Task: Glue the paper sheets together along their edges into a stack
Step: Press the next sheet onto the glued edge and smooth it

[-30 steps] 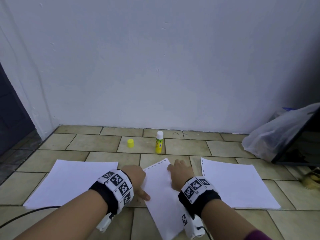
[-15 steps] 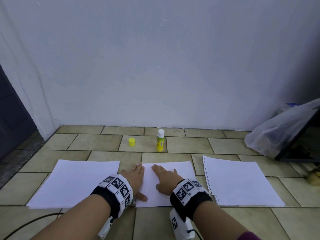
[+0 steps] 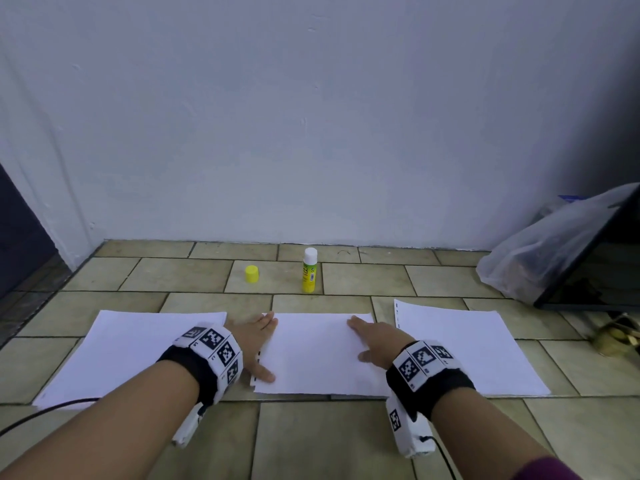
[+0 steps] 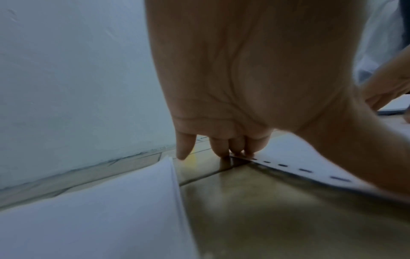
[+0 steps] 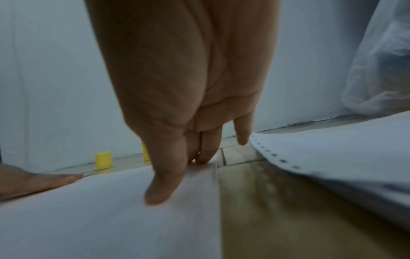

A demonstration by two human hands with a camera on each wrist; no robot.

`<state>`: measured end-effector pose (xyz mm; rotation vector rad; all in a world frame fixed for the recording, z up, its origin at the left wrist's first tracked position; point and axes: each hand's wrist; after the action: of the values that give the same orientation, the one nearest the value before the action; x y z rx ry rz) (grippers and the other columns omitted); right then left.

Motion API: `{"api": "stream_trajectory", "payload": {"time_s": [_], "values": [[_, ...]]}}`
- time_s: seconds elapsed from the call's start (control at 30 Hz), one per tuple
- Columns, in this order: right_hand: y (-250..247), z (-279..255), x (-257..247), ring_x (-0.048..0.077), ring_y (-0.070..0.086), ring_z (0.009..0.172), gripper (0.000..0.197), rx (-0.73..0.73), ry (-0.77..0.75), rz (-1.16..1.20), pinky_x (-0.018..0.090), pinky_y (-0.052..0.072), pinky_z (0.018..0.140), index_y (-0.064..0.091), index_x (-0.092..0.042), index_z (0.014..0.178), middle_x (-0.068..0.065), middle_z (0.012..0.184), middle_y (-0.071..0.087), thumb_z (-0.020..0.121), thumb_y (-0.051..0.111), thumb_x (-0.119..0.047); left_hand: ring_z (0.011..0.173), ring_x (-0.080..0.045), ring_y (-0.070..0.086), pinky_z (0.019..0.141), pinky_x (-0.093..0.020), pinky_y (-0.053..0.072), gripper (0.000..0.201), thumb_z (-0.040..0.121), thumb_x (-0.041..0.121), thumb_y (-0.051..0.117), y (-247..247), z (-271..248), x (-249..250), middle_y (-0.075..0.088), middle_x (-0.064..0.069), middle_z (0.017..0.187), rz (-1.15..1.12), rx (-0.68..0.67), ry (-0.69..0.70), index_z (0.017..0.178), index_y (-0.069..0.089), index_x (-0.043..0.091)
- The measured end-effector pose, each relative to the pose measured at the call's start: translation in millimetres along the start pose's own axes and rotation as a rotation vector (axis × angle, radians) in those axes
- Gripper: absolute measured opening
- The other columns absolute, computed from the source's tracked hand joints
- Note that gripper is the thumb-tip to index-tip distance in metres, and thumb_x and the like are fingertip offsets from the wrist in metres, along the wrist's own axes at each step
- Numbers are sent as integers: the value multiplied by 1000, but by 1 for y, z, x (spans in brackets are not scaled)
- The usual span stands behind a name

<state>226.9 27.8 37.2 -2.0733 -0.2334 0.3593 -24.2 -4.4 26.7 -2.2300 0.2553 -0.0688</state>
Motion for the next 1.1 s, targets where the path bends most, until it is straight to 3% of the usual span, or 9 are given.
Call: {"api": "stream_trajectory", "payload": {"time_s": [0.2, 0.33, 0.47, 0.57, 0.7, 0.8, 0.9, 1.0, 1.1], "values": [[0, 5, 11, 27, 40, 133, 121, -74, -20, -5, 42, 36, 109, 3, -28, 151, 6, 148, 38, 64, 87, -32, 146, -12, -17, 117, -58, 0, 127, 75, 56, 71, 11, 5, -6, -28, 3, 157, 96, 10, -4, 148, -25, 15], [4, 7, 9, 28, 42, 132, 121, -26, -12, -64, 43, 38, 107, 5, -27, 149, 2, 148, 40, 61, 88, -32, 147, -13, -17, 117, -57, 4, 129, 74, 56, 72, 9, 3, -3, -28, 1, 157, 123, 23, -19, 148, -25, 13], [2, 6, 0, 27, 23, 143, 115, -2, -47, -191, 43, 26, 115, 8, -14, 151, 3, 158, 16, 67, 85, -30, 148, -17, -10, 119, -52, 8, 134, 72, 55, 75, 7, 1, 1, -27, -5, 157, 104, 35, -57, 147, -26, 8], [2, 10, -1, 26, 9, 146, 119, 35, -30, -171, 47, 22, 116, 12, -16, 150, 6, 158, 4, 60, 89, -34, 149, -20, -8, 120, -49, 5, 129, 75, 57, 71, 9, -2, 5, -23, -8, 159, 107, 48, -113, 148, -23, 6], [-3, 6, 3, 27, 26, 141, 127, 34, 22, -48, 44, 28, 113, 6, -10, 149, 4, 155, 16, 57, 90, -33, 148, -20, -11, 119, -51, 7, 128, 76, 56, 71, 10, -2, 4, -21, -8, 159, 89, 43, -125, 149, -21, 5], [-7, 4, 4, 28, 27, 142, 137, 7, 42, -23, 44, 32, 112, -2, -12, 151, 2, 158, 15, 53, 92, -35, 148, -21, -13, 119, -50, 8, 129, 75, 56, 71, 10, -1, 4, -23, -9, 158, 86, 34, -126, 148, -22, 5], [-10, 3, 1, 26, 30, 141, 136, -6, 43, -10, 41, 34, 111, -1, -12, 151, 5, 155, 26, 54, 92, -32, 148, -20, -13, 120, -50, 8, 129, 75, 57, 71, 12, 1, 2, -23, -9, 158, 81, 33, -129, 148, -23, 6], [-15, 0, 0, 28, 32, 139, 133, -25, 36, 30, 44, 38, 108, -2, -19, 152, 7, 143, 45, 56, 91, -26, 148, -21, -13, 120, -48, 7, 130, 76, 57, 71, 11, 1, 2, -25, -9, 158, 84, 31, -130, 147, -24, 5], [-22, -3, 10, 23, 37, 136, 133, -31, -9, 167, 40, 34, 110, -2, -26, 152, 3, 146, 42, 57, 91, -26, 148, -21, -12, 121, -43, 7, 129, 77, 55, 71, 11, 0, 4, -25, -10, 157, 83, 30, -125, 147, -25, 4]]}}
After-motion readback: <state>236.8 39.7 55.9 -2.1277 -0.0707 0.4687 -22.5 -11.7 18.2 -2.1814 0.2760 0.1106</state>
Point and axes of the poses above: each hand's wrist, its own z-axis towards the middle knuckle, its own y-axis out of the palm, x = y × z
